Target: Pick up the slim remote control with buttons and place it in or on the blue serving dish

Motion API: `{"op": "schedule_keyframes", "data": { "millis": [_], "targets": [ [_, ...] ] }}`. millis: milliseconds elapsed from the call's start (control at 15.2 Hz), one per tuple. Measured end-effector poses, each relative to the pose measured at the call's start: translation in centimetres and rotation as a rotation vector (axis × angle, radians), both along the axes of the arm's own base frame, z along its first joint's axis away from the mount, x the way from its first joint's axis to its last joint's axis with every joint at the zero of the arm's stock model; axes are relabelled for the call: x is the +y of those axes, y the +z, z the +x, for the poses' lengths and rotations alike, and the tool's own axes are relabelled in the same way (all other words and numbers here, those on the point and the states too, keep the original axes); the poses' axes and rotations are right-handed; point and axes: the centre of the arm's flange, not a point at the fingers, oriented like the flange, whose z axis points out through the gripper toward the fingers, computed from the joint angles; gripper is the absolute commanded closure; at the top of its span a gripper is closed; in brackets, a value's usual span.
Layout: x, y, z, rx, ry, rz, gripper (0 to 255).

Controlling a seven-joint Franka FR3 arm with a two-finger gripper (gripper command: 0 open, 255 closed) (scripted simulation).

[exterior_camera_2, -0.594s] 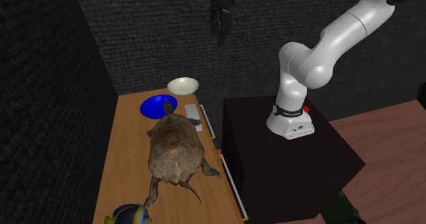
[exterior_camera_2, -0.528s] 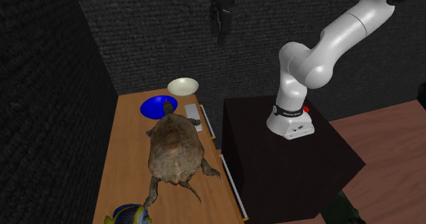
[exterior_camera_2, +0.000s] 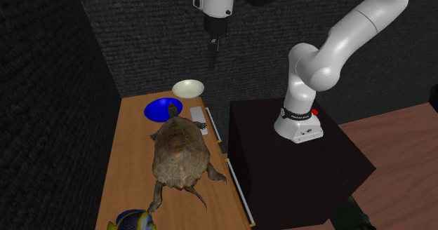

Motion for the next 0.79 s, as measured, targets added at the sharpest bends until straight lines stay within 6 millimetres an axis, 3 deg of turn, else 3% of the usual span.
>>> {"op": "schedule_keyframes", "data": {
  "millis": [792],
  "targets": [
    [-3.3, -14.8, 5.7, 0.01, -0.573, 0.059, 0]
  ]
}}
